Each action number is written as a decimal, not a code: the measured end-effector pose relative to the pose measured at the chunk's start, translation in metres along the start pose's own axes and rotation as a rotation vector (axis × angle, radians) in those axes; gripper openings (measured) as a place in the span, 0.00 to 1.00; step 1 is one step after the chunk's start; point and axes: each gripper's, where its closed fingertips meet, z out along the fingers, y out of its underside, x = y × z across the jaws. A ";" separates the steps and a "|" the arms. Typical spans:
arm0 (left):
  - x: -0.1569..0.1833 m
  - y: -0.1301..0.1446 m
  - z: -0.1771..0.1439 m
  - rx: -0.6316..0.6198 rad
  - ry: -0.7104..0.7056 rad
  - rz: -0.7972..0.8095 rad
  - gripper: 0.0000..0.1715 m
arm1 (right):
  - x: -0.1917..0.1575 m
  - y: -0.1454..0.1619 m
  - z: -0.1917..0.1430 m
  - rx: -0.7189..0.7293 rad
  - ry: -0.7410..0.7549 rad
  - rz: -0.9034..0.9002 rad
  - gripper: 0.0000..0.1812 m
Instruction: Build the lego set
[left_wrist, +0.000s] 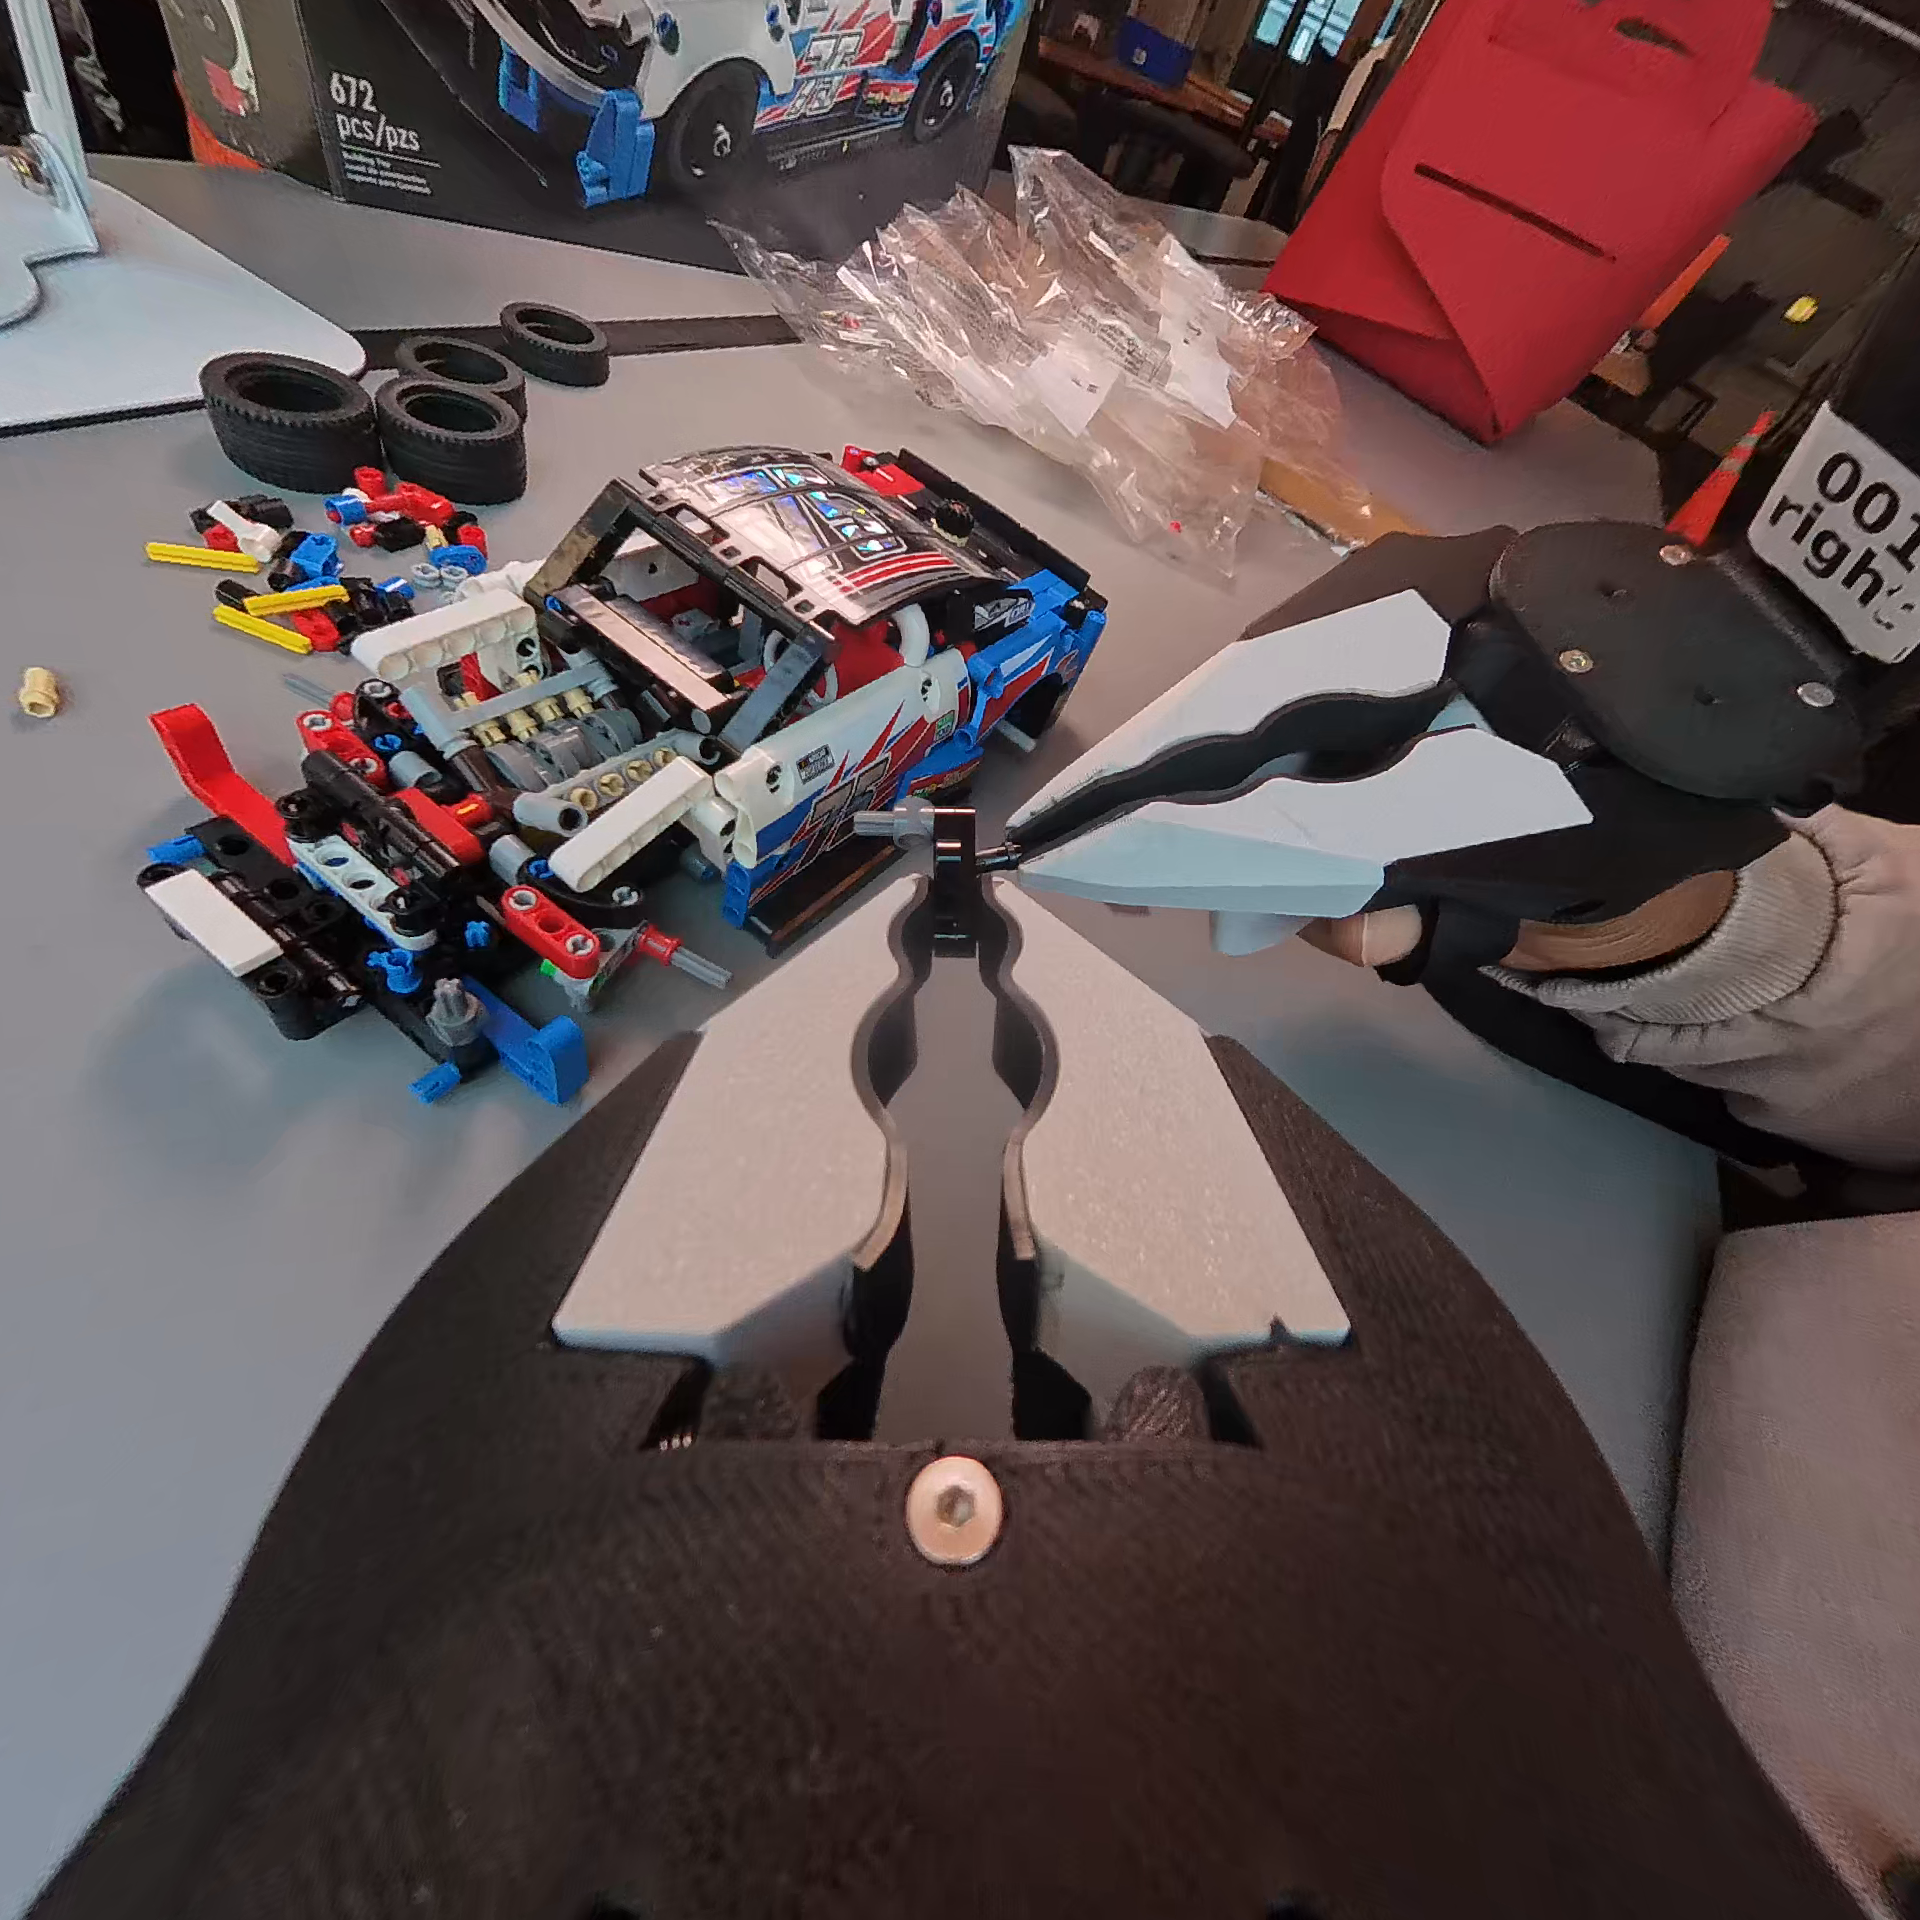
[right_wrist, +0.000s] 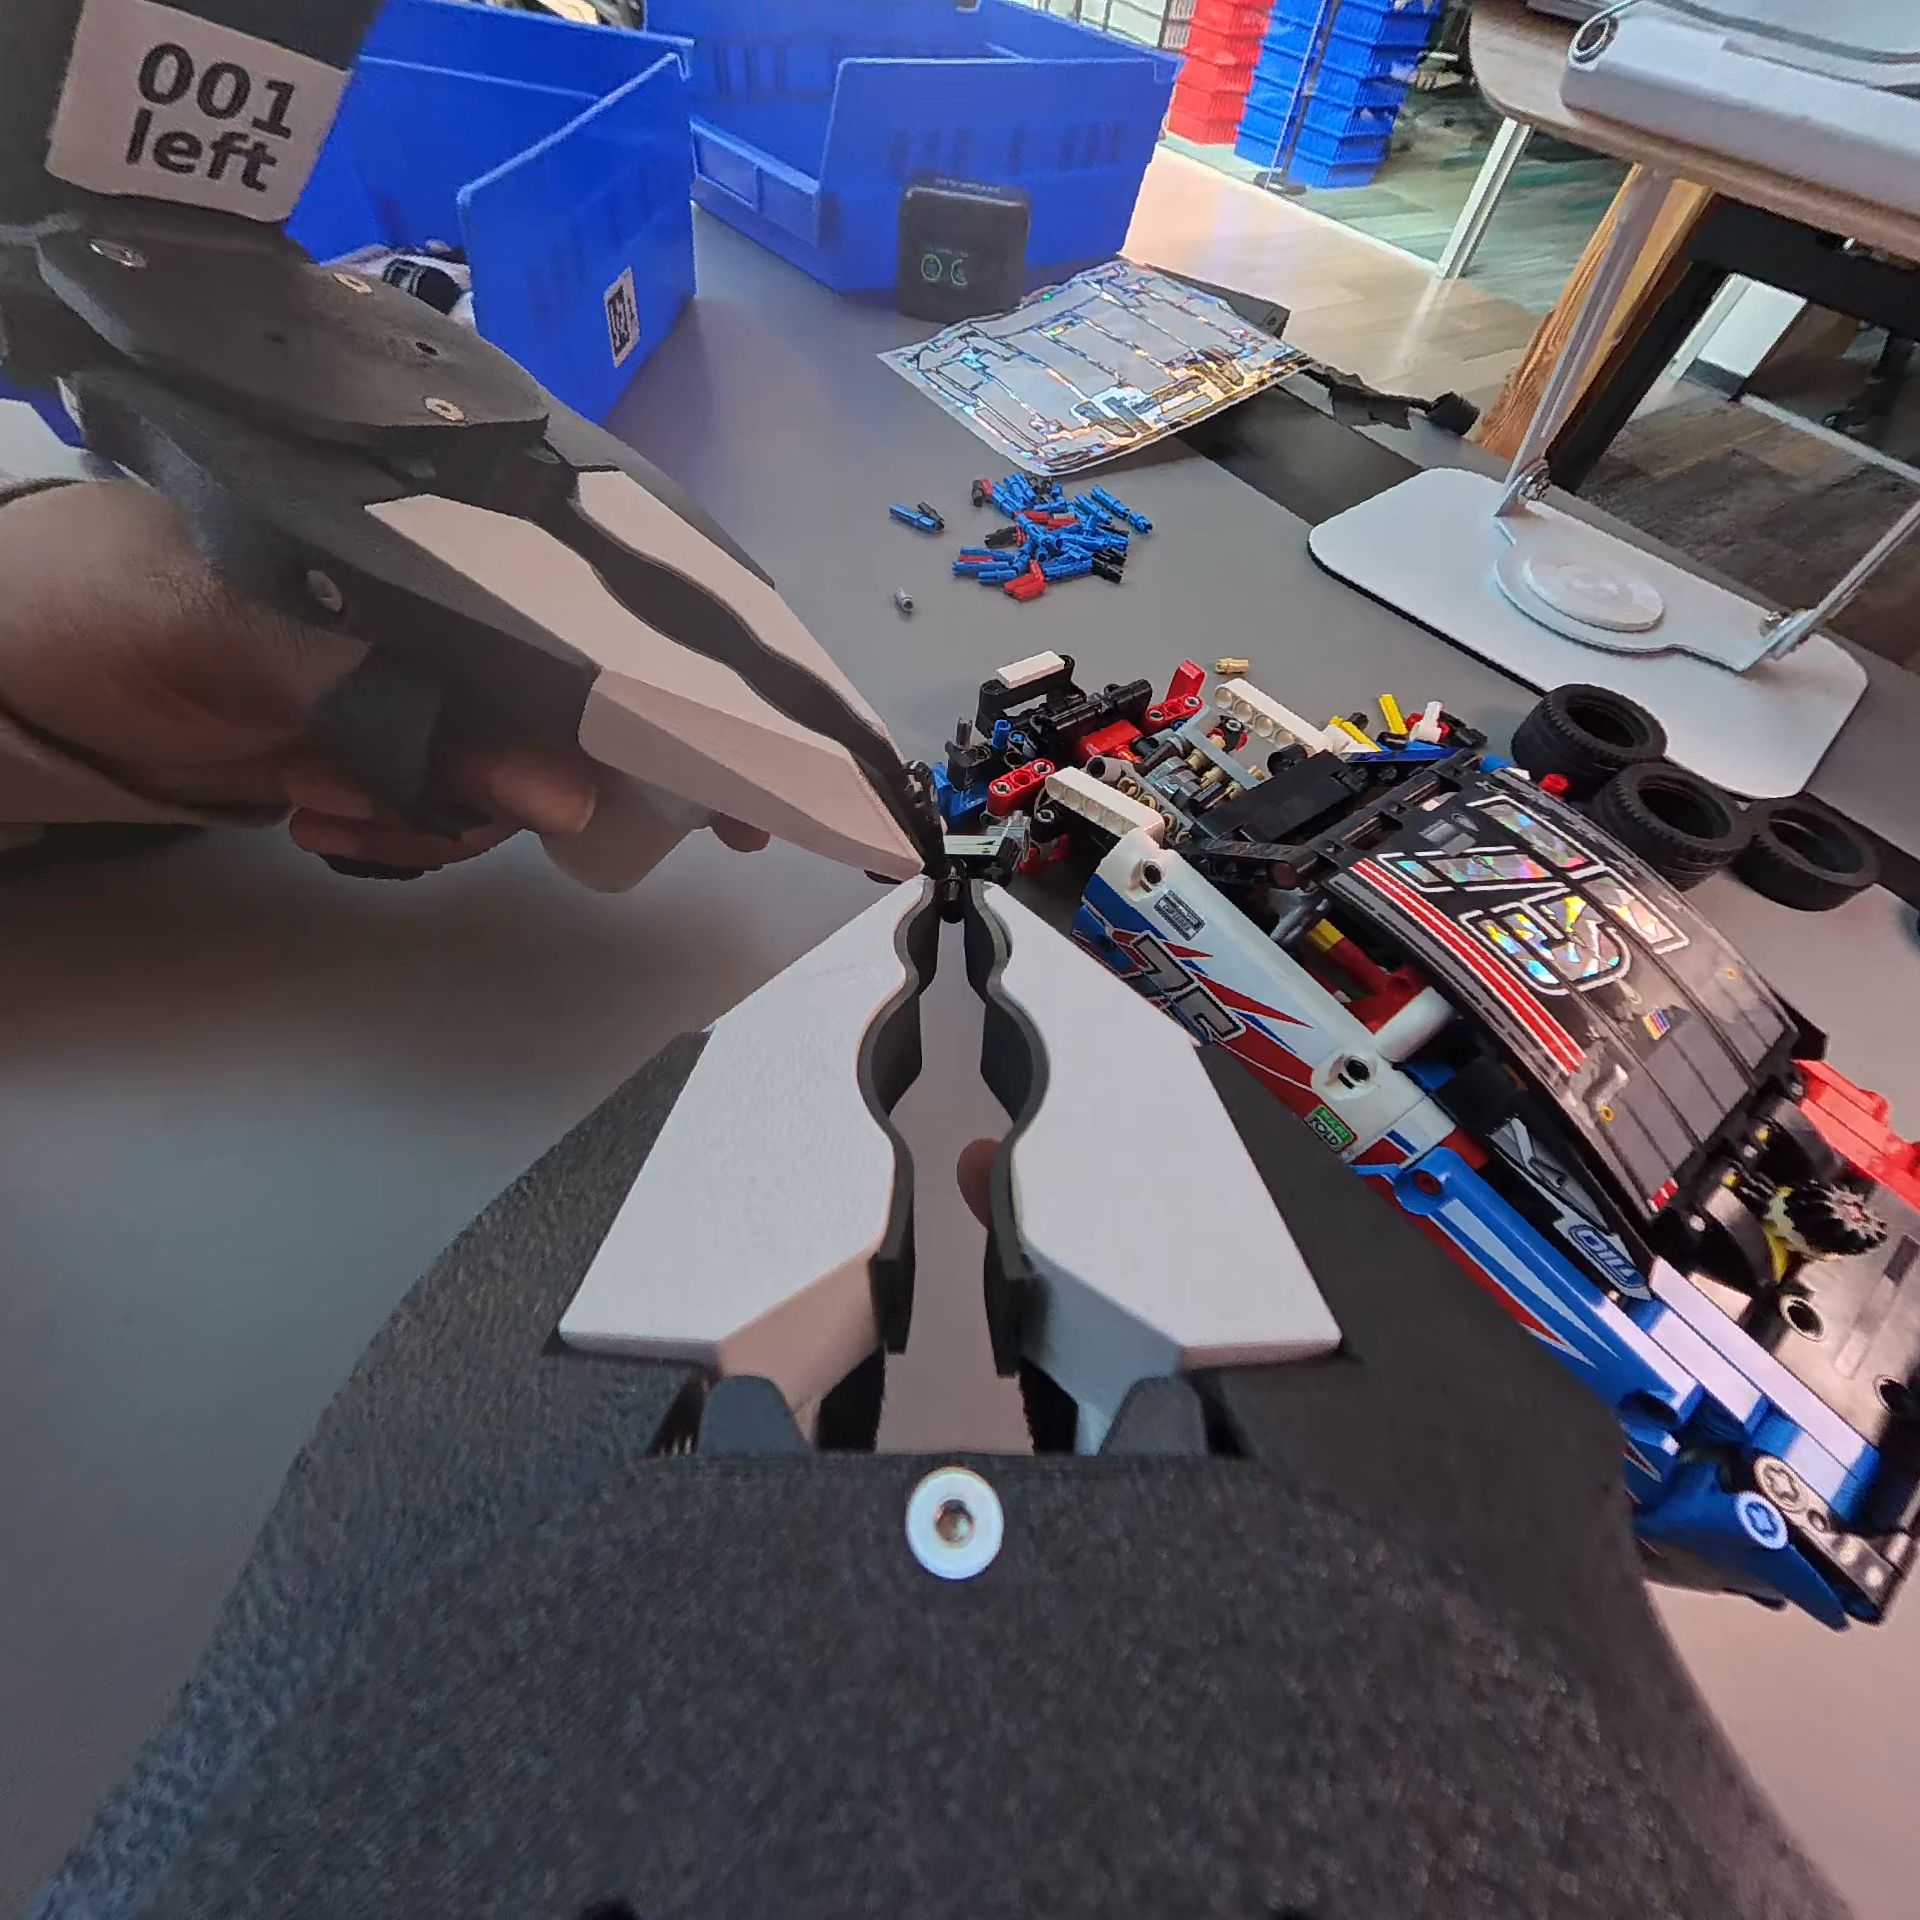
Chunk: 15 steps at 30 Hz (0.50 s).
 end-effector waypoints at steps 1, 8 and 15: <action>0.001 -0.001 0.000 0.008 0.017 -0.023 0.04 | 0.000 -0.001 0.000 0.004 0.005 0.001 0.01; 0.009 -0.007 -0.005 0.056 0.164 -0.153 0.02 | 0.000 -0.001 -0.001 0.001 0.000 0.029 0.01; 0.014 -0.017 -0.012 0.119 0.250 -0.217 0.02 | -0.001 -0.013 -0.007 0.095 -0.047 0.078 0.01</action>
